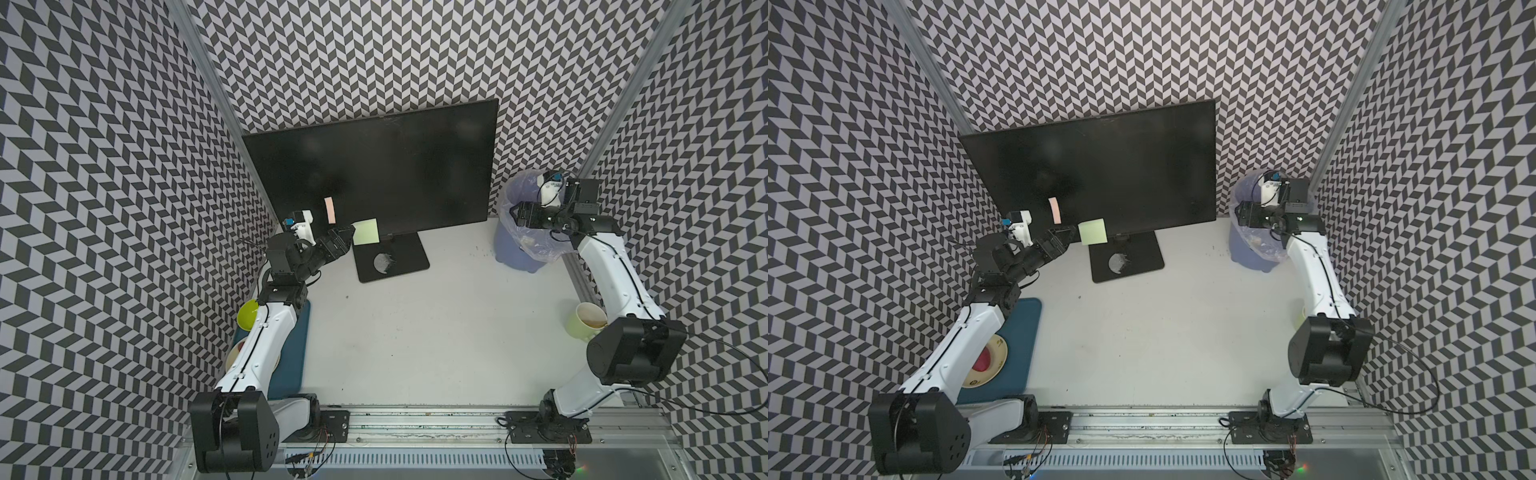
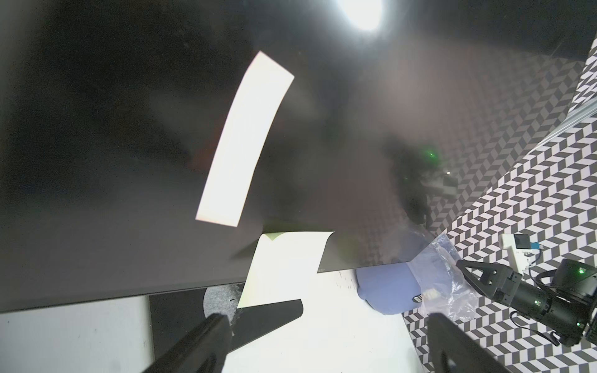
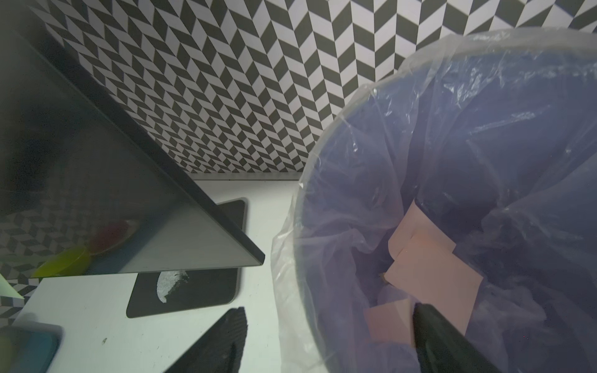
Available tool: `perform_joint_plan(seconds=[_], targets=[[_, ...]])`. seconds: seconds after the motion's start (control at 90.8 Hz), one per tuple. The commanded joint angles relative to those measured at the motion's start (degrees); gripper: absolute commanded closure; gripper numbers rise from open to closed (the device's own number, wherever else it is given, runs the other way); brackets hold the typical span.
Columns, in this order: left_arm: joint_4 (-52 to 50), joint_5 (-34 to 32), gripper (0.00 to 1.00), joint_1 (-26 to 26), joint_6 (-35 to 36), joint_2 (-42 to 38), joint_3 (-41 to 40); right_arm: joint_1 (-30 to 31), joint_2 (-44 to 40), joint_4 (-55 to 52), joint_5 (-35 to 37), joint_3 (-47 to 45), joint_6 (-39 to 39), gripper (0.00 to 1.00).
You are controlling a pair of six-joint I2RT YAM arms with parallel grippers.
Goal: Remove the sticky note from the monitor
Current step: Place the sticky note in the trash bin.
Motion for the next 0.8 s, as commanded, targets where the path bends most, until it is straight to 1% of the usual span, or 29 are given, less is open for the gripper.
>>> perform_joint_plan(seconds=[0.0,0.132,0.375,0.518,0.661,0.738,0.793], targets=[[1.7,0.1,0.0,0.6,-0.5,-1.0,-0.6,0.2,-5.3,0.6,0.5,-2.2,-1.1,0.16],[2.2,0.6,0.0,0.7,-0.8,-0.5,-0.5,0.2,-8.0,1.1,2.4,-3.9,-1.3,0.12],[2.5,0.7,0.0,0.9,-0.9,0.1,-0.4,0.2,-8.7,0.0,3.0,-3.7,-1.3,0.11],[1.9,0.1,0.0,1.2,-0.5,0.2,-0.3,0.2,-11.4,-0.6,3.3,-6.4,-1.5,0.1],[1.7,-1.0,0.0,1.7,-0.4,0.7,0.3,0.1,-15.6,-1.0,5.2,-9.9,-1.0,0.08],[2.0,-2.2,0.0,2.1,-0.6,0.8,0.4,0.1,-18.1,0.7,3.3,-11.6,1.1,0.08],[3.2,-2.7,0.0,2.6,-1.6,0.8,0.1,0.2,-19.5,2.7,-1.2,-12.5,3.9,0.08]])
